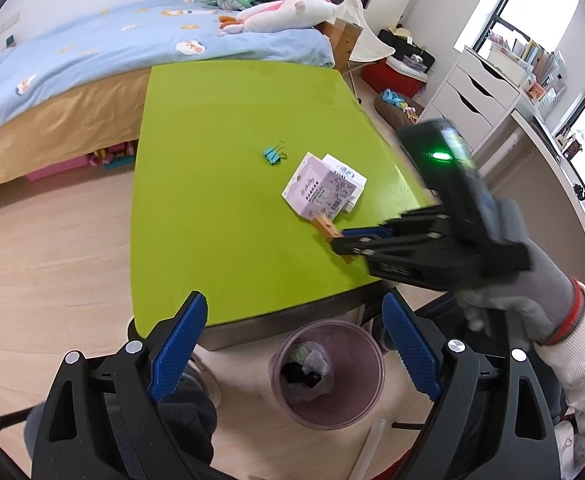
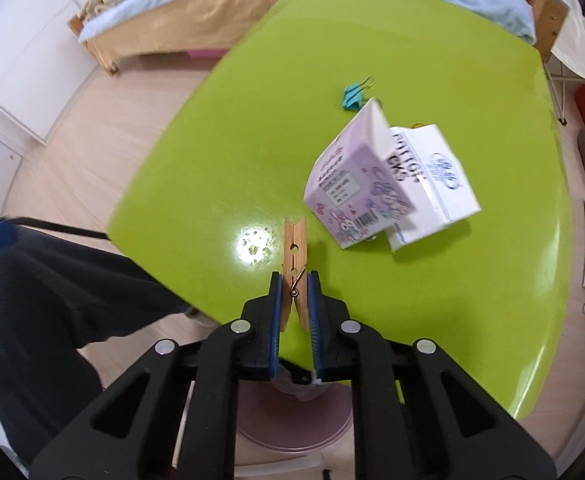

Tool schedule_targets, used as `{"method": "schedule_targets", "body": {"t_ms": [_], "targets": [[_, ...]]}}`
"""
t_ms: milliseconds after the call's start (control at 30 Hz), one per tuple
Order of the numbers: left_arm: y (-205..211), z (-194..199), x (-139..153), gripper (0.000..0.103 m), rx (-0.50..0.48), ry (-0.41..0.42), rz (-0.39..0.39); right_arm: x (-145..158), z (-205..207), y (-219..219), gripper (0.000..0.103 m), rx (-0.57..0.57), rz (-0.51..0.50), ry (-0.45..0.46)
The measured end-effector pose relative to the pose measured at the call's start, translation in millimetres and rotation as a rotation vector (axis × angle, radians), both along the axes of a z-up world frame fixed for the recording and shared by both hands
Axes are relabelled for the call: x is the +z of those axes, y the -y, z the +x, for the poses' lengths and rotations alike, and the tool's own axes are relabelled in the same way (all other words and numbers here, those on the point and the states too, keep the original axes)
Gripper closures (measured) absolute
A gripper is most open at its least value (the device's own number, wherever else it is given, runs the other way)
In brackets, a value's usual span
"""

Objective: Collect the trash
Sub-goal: 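Grasp the wooden clothespin with the right tool, then grasp the teal binder clip with the left tool while the right tool holds the clothespin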

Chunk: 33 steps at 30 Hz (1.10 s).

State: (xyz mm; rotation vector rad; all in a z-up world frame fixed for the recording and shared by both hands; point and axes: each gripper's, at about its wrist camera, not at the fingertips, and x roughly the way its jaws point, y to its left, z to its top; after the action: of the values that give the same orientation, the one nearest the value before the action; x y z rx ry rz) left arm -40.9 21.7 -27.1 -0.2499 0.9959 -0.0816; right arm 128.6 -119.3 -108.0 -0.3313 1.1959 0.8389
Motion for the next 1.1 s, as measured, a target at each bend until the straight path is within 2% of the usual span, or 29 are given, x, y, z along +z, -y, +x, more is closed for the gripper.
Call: {"method": "schedule_targets", "body": {"t_ms": [267, 533, 800, 1000, 1100], "targets": [[-1, 42, 5, 0.017, -0.019, 0.004, -0.018, 32, -6, 48, 0.091, -0.055, 0.095, 0.002], [-1, 106, 7, 0.017, -0.024, -0.027, -0.029, 36, -9, 71, 0.091, -0.104, 0.131, -0.001], [-6, 178, -13, 0.017, 0.028, -0.129, -0.009, 37, -3, 86, 0.091, -0.135, 0.148, -0.005], [-11, 227, -48, 0.018, 0.09, -0.258, -0.028, 38, 7, 95, 0.091, -0.152, 0.151, -0.001], [-11, 246, -68, 0.029, 0.117, -0.316, -0.012, 35, 10, 101, 0.091, -0.164, 0.153, -0.005]]}}
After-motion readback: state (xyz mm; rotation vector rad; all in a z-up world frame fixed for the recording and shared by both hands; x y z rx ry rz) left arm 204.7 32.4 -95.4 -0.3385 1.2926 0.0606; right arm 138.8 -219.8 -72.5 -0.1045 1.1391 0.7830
